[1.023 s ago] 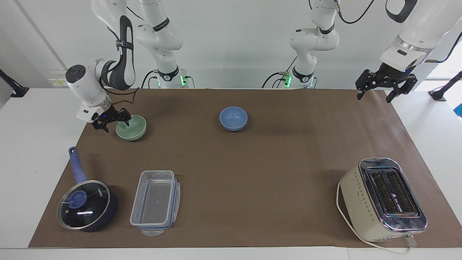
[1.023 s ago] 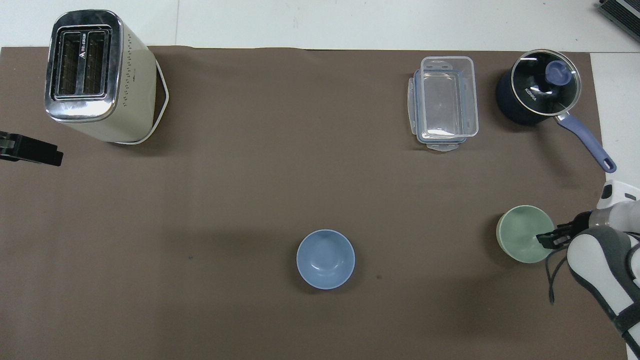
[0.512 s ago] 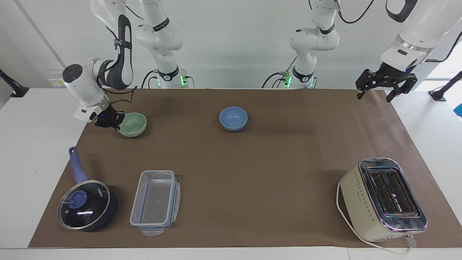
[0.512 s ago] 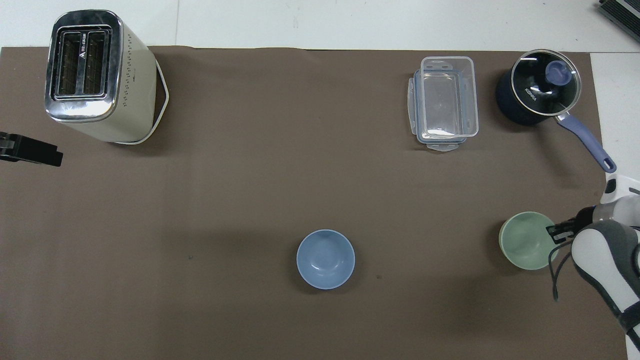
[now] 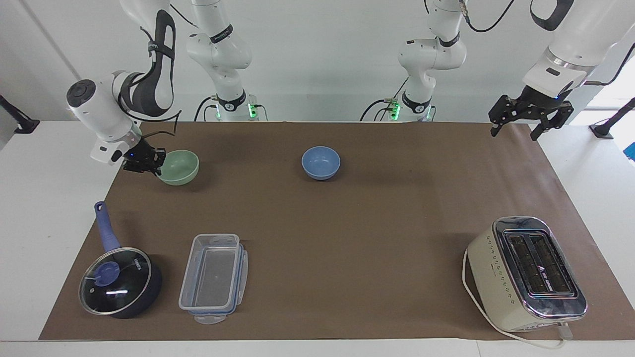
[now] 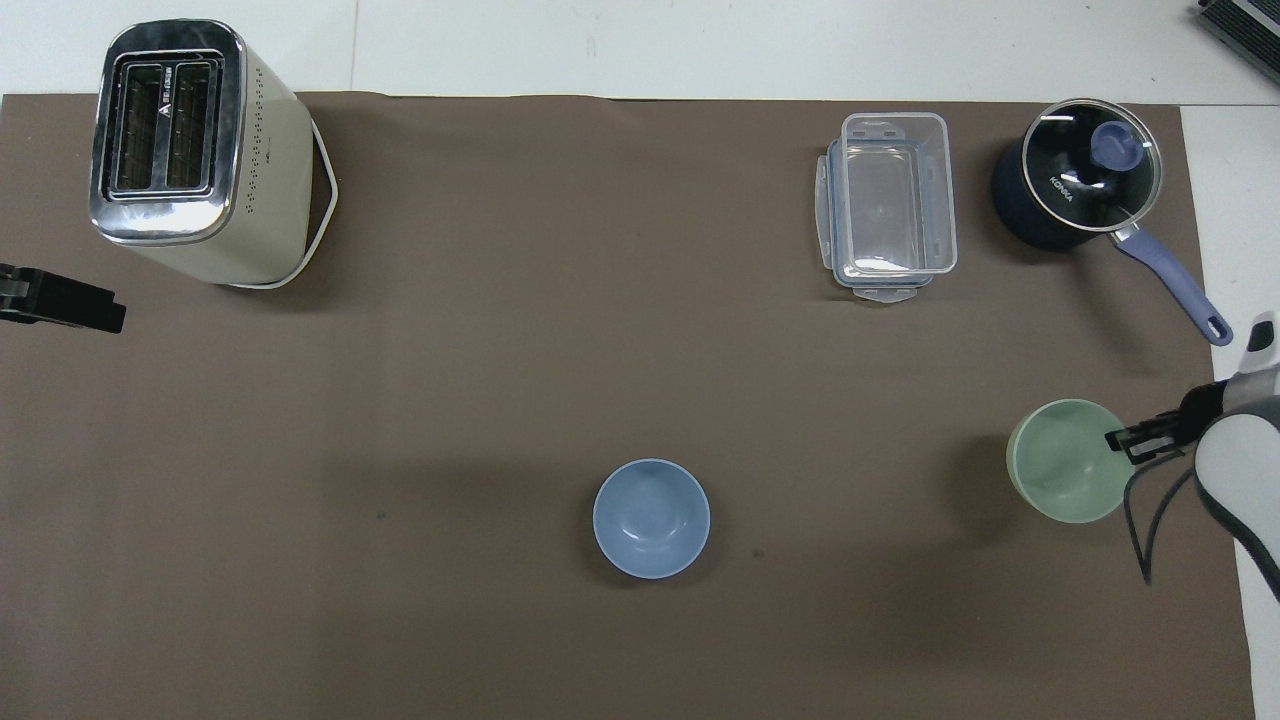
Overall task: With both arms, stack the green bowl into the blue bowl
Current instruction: 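Carry the green bowl with the right gripper over the blue bowl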
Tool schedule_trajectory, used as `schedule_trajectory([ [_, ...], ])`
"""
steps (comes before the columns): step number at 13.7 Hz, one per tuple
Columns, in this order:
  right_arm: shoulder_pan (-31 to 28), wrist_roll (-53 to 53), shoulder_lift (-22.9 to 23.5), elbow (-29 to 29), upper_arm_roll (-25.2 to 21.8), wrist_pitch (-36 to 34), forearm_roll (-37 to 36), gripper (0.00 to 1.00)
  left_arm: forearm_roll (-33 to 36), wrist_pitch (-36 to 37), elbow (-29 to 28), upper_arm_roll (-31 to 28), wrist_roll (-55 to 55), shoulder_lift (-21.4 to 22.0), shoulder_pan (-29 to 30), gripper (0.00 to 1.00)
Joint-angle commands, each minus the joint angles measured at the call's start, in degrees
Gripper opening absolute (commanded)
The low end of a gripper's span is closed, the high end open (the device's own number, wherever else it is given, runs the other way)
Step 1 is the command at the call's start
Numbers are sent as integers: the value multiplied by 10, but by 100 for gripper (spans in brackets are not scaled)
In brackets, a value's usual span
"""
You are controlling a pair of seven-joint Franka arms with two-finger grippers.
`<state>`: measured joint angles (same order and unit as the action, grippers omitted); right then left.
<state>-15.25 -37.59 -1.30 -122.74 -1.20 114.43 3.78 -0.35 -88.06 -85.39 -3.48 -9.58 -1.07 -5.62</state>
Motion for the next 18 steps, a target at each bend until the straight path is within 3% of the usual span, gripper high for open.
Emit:
schedule_trajectory([
  [1, 35, 55, -15, 27, 4, -44, 13, 0, -4, 6, -3, 0, 4, 7, 3, 100],
  [4, 92, 153, -26, 26, 4, -60, 13, 0, -4, 6, -3, 0, 4, 7, 3, 100],
  [9, 234, 346, -40, 15, 4, -60, 15, 0, -4, 3, -2, 0, 4, 7, 3, 100],
  [14, 348, 464, -48, 6, 4, -53, 39, 0, -4, 6, -3, 0, 4, 7, 3, 100],
  [18, 391, 497, -49, 5, 4, -53, 83, 0, -4, 6, -2, 0, 4, 7, 3, 100],
])
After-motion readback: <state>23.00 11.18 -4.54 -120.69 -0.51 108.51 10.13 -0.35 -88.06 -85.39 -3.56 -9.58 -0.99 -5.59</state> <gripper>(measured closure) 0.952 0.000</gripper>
